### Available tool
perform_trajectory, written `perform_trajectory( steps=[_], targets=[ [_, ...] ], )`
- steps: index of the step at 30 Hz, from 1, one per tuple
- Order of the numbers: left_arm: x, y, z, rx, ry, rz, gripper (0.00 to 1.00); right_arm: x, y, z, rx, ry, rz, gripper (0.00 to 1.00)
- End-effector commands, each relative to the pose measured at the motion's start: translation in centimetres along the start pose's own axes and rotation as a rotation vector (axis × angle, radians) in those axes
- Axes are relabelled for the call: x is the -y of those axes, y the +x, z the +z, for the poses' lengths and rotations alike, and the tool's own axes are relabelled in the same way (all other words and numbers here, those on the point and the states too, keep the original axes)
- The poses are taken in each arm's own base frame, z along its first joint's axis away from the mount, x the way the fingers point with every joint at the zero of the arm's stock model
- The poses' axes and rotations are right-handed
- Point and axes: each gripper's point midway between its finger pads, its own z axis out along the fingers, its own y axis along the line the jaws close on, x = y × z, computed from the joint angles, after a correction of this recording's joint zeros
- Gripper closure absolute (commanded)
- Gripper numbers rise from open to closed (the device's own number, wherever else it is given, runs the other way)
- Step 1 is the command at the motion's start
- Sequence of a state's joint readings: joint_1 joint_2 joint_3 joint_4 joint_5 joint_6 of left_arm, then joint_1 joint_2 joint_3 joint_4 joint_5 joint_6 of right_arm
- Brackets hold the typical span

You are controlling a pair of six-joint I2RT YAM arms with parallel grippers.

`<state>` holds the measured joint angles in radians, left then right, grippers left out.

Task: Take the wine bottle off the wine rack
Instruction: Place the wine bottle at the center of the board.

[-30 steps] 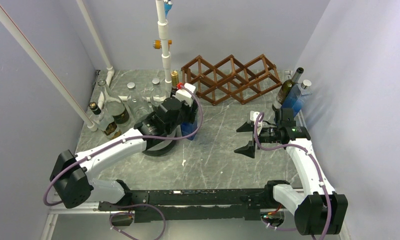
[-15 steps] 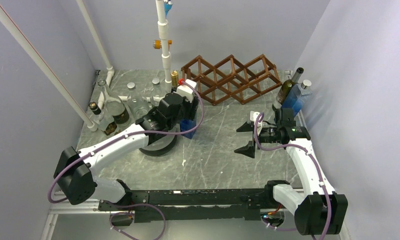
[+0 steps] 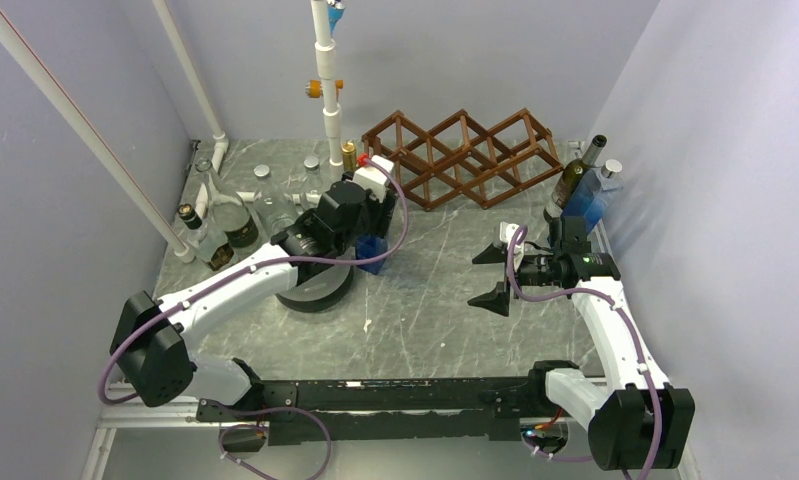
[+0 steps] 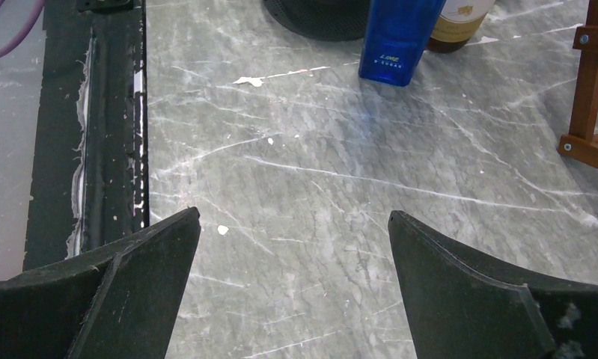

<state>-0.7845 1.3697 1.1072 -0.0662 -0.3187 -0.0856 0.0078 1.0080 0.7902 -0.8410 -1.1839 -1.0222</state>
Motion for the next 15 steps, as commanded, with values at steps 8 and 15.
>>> perform_trajectory(
  steps=[8, 15],
  targets=[
    [-0.50, -7.77, -0.88, 0.209, -0.009, -0.054, 0.93, 0.29, -0.78, -0.04, 0.025, -0.003, -0.051, 0.00],
    [-0.60, -7.48, -0.88, 0.198, -0.016, -0.058, 0.68, 0.34, -0.74, -0.06, 0.024, 0.000, -0.051, 0.00]
  ],
)
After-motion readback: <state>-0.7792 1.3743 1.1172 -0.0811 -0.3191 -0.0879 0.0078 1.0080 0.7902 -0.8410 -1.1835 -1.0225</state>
